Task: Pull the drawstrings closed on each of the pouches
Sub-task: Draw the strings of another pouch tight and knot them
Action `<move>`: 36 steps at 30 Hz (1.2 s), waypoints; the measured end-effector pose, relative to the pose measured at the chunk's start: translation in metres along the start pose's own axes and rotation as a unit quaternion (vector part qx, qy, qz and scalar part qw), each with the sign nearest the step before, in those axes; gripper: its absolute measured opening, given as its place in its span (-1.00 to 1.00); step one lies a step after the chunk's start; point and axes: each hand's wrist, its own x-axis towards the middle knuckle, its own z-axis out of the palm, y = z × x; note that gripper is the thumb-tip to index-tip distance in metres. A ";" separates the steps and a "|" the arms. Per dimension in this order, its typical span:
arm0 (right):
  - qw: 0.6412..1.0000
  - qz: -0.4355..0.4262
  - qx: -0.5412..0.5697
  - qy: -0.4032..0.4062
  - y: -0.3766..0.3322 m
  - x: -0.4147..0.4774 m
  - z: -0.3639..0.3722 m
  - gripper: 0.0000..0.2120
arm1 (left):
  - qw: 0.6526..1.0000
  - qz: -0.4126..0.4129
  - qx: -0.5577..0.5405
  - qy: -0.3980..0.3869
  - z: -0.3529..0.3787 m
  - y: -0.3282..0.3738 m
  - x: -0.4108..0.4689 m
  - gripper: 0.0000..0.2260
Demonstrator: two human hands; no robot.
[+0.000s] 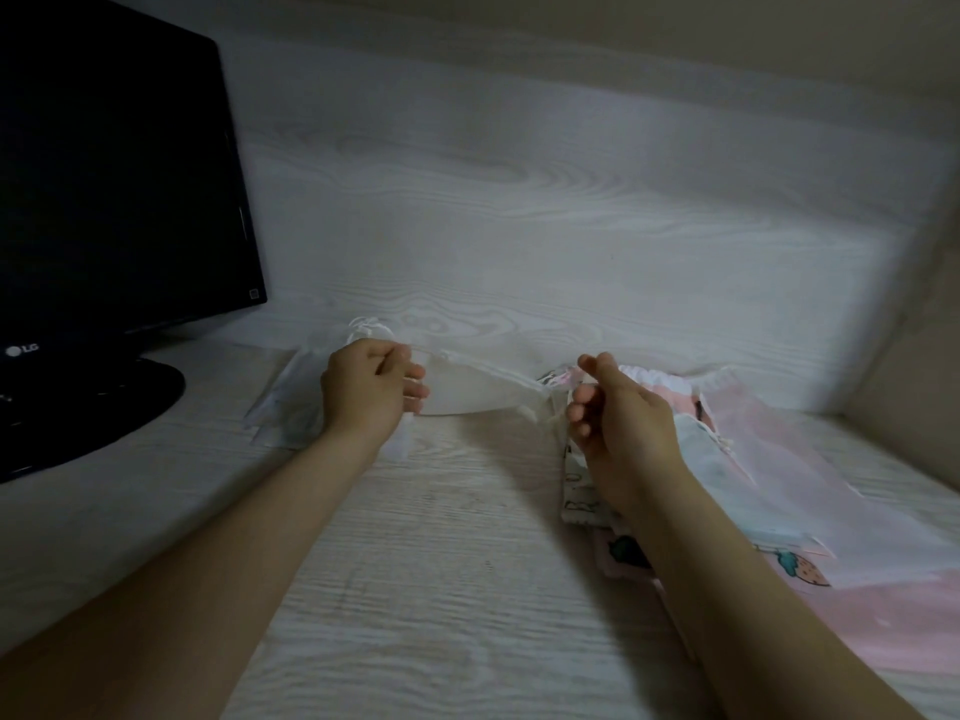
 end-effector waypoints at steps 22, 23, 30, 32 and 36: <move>0.970 -0.196 -0.080 0.118 0.011 0.007 0.000 -0.78 | 0.979 -0.108 -0.171 0.028 0.002 0.014 0.007 -0.83; 0.946 -0.247 -0.180 0.104 0.013 0.006 -0.001 -0.79 | 0.989 -0.075 -0.125 0.007 0.001 0.012 0.007 -0.84; 0.620 -0.360 -0.697 -0.027 0.032 -0.003 0.007 -0.66 | 0.949 0.225 0.200 -0.091 -0.001 0.009 -0.005 -0.83; 0.564 -0.348 -0.749 -0.023 0.030 -0.002 0.007 -0.61 | 0.932 0.259 0.231 -0.108 -0.003 0.008 -0.005 -0.85; 0.489 -0.279 -0.826 -0.001 0.021 -0.004 0.000 -0.43 | 0.889 0.273 0.328 -0.166 -0.014 0.001 0.004 -0.85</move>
